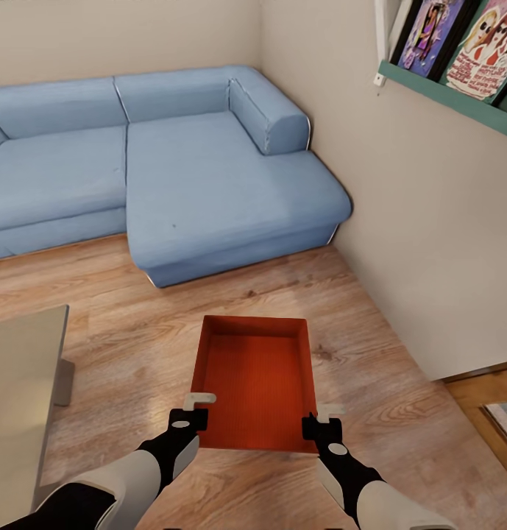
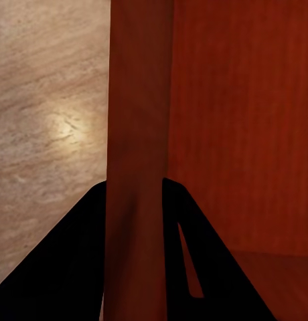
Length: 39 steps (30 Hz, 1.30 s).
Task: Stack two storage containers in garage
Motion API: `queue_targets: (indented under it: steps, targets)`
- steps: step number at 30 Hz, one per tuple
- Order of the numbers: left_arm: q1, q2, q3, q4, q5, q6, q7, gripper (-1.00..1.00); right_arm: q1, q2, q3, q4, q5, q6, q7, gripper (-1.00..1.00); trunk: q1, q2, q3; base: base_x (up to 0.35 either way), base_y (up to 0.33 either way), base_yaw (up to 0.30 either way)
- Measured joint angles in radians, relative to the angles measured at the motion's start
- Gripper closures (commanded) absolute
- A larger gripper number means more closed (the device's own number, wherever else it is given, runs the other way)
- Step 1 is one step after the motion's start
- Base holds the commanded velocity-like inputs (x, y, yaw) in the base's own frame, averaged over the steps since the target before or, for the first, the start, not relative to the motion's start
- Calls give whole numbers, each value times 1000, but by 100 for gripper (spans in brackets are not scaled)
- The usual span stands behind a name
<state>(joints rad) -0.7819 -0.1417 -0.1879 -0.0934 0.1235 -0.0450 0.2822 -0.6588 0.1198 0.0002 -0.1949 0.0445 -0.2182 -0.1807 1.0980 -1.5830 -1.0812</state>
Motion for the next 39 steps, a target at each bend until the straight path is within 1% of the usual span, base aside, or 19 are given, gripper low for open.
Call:
queue_targets:
  steps: [28,39]
  targets:
    - [0,0,2,0,-2,0,0,100,0,0,-3,0,5,0,0,100,-107,196,88,0,0,0]
    - [0,3,0,-1,-4,0,-1,100,-1,5,-1,1,0,-3,-7,100,-150,273,122,0,0,0]
